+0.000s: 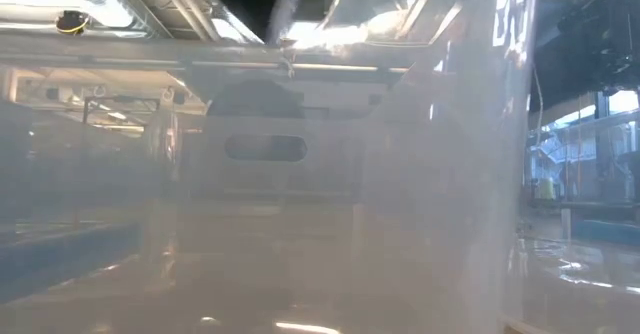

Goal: Pick & place jewel cases by type
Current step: Put the bottom left black cd case into the left transparent bin

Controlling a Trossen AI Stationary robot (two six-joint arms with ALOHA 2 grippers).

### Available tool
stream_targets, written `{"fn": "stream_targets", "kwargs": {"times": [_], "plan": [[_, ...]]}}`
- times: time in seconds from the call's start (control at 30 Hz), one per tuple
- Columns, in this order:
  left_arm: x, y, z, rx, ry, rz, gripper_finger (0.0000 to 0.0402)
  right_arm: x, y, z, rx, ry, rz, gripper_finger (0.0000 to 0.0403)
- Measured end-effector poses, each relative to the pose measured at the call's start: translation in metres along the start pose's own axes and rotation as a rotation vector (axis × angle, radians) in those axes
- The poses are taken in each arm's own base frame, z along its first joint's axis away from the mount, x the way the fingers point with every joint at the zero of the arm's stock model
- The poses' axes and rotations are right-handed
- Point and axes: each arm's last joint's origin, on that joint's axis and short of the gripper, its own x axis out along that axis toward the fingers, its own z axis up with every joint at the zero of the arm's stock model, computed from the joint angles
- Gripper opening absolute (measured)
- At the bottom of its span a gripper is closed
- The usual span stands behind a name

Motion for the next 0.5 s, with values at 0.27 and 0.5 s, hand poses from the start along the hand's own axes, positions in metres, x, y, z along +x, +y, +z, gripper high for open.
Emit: {"fn": "stream_targets", "kwargs": {"times": [0.27, 0.5], "plan": [[0.039, 0.002, -0.01, 0.191, 0.101, -0.056, 0.0042, 0.0, 0.0, 0.0, -0.003, 0.0, 0.0, 0.0193], [0.07, -0.008, -0.018, 0.269, 0.225, -0.07, 0.004, 0.0, 0.0, 0.0, -0.002, 0.0, 0.0, 0.0193]]}}
